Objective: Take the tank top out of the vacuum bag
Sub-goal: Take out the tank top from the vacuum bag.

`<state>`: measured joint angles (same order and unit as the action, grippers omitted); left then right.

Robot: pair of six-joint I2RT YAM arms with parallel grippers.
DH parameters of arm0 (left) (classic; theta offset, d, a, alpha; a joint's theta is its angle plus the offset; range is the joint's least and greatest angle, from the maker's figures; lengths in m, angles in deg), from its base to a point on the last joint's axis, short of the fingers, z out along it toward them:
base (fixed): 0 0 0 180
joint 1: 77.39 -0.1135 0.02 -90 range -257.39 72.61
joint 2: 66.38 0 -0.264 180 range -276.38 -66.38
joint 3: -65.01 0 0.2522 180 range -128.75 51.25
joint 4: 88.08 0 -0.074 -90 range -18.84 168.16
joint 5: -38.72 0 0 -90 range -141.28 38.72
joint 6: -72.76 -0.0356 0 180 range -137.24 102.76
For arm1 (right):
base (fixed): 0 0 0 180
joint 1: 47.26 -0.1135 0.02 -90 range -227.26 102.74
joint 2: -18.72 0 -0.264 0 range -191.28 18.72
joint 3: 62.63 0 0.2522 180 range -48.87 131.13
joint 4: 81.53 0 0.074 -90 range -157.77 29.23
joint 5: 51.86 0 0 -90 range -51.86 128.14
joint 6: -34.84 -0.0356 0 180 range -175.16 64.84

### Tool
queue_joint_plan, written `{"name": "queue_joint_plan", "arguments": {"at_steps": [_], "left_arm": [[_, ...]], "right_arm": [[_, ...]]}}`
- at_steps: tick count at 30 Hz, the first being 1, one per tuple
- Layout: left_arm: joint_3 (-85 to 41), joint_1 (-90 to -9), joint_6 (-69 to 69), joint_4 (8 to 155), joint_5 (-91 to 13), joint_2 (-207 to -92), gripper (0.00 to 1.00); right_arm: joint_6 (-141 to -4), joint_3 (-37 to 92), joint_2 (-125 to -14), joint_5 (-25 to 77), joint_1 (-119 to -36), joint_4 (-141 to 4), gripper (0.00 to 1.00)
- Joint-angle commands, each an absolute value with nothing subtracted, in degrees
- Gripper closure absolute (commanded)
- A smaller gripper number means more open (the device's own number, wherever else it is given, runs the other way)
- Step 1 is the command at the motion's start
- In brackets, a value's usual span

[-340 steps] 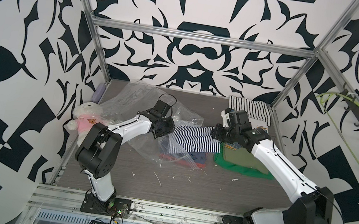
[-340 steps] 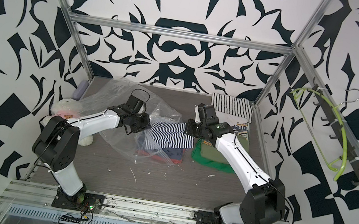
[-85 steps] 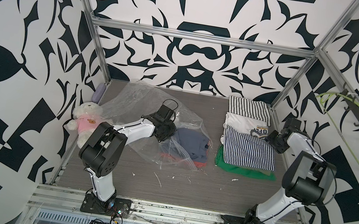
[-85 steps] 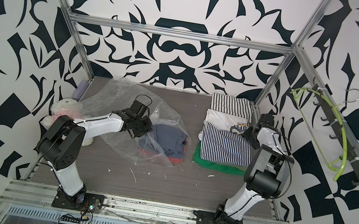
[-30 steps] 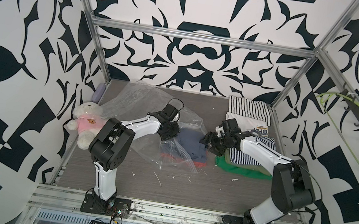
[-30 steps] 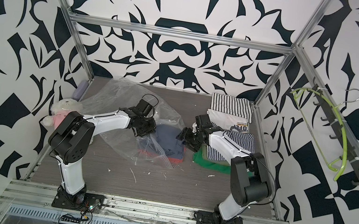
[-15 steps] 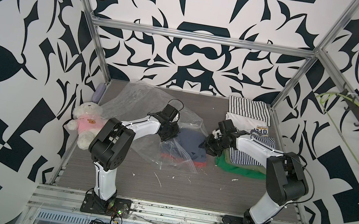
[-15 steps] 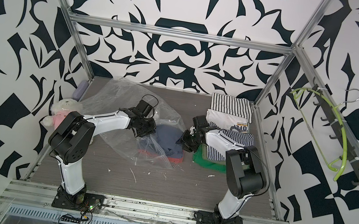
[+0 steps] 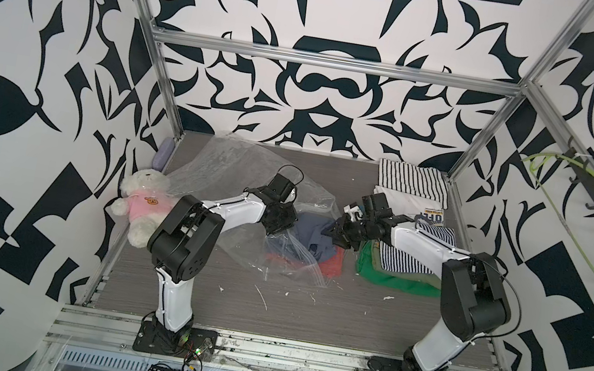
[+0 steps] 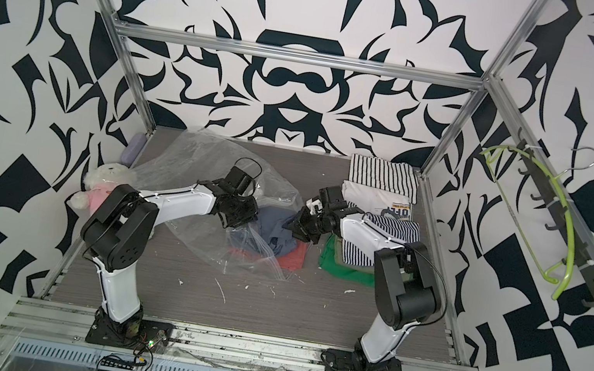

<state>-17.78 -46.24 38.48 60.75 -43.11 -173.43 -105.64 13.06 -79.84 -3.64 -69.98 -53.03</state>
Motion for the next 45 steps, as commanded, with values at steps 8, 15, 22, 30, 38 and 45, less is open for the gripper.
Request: {"name": "queue_joint_plan", "arguments": {"at_steps": [8, 15, 22, 30, 38, 45], "left_arm": [[-15.56, -45.84, 38.55, 56.52, -43.76, -177.3, 1.0], [-15.19, -45.82, 38.66, 57.15, -43.63, -177.04, 1.0], [-15.1, -45.82, 38.42, 57.1, -43.46, -176.87, 1.0], [-15.54, -45.79, 38.4, 56.97, -43.5, -176.86, 1.0], [-16.03, -45.8, 38.53, 56.77, -43.41, -177.52, 1.0], [-16.07, -45.79, 38.51, 56.58, -43.63, -177.65, 1.0]], "right_arm": [[-103.31, 15.62, -77.81, -3.72, -70.93, -52.05, 0.38], [-101.58, 16.13, -80.0, 8.3, -70.9, -41.92, 0.13], [-102.37, 14.4, -83.55, 7.2, -70.9, -46.47, 0.12], [-101.0, 15.39, -85.48, 4.54, -70.9, -50.16, 0.13], [-105.17, 16.65, -82.61, -6.57, -71.06, -60.56, 0.26], [-105.82, 18.11, -82.93, -8.87, -71.08, -62.34, 0.3]]}}
